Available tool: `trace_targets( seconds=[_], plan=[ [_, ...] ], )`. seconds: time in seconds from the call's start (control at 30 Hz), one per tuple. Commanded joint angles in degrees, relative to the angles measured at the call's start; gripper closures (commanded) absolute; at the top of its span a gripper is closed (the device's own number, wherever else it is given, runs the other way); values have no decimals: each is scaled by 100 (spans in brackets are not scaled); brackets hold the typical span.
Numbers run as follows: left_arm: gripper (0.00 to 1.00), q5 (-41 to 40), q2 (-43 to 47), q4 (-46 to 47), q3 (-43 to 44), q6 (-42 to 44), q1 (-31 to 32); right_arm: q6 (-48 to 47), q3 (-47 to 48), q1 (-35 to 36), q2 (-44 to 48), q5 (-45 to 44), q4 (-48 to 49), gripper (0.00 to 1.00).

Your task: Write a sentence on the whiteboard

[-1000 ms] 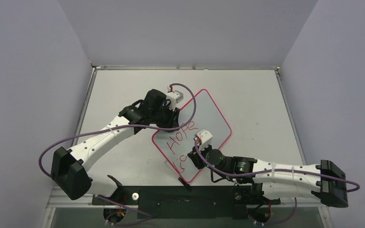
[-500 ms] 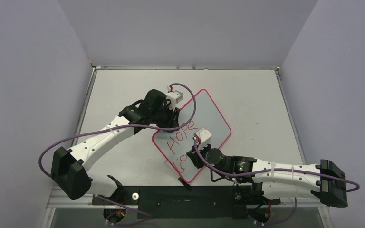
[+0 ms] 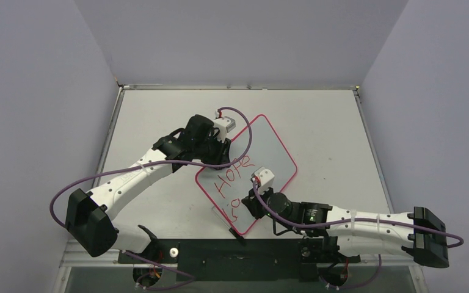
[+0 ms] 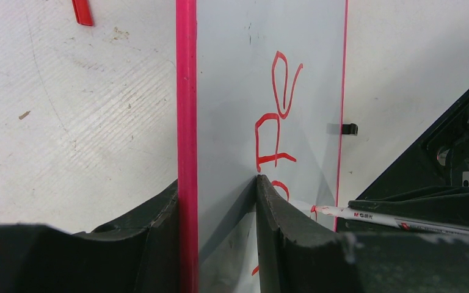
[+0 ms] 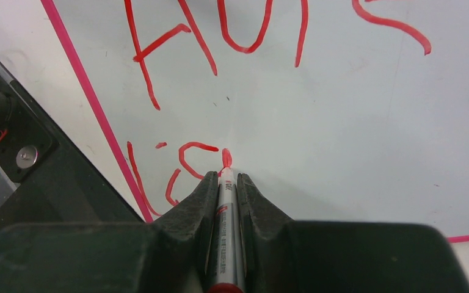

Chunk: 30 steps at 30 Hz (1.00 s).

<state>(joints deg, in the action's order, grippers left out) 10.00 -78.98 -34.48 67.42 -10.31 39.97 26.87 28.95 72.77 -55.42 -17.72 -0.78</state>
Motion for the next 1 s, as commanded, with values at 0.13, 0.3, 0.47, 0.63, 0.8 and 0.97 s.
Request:
trace_targets(
  seconds=[0.13,0.3,0.47,0.63,0.8,0.97],
  plan=[
    [100,-1210,-232,-601,-162,844,46,271,-242,186,108,183,-237,100],
    [100,-1218,-249,-599,-169,846,38,401,-299,353,57,186,-295,100],
    [100,-1219,-246,-595,-175,846,41,523,-362,497,91,145,-358,100],
    [100,-1225,-249,-595,-176,842,42,559,-359,550,114,104,-331,100],
    [100,-1230,-246,-604,-176,846,39,469,-229,559,43,-1,-252,100],
    [100,-1235,-244,-610,-176,846,46,307,33,558,-74,-68,-179,100]
  ],
)
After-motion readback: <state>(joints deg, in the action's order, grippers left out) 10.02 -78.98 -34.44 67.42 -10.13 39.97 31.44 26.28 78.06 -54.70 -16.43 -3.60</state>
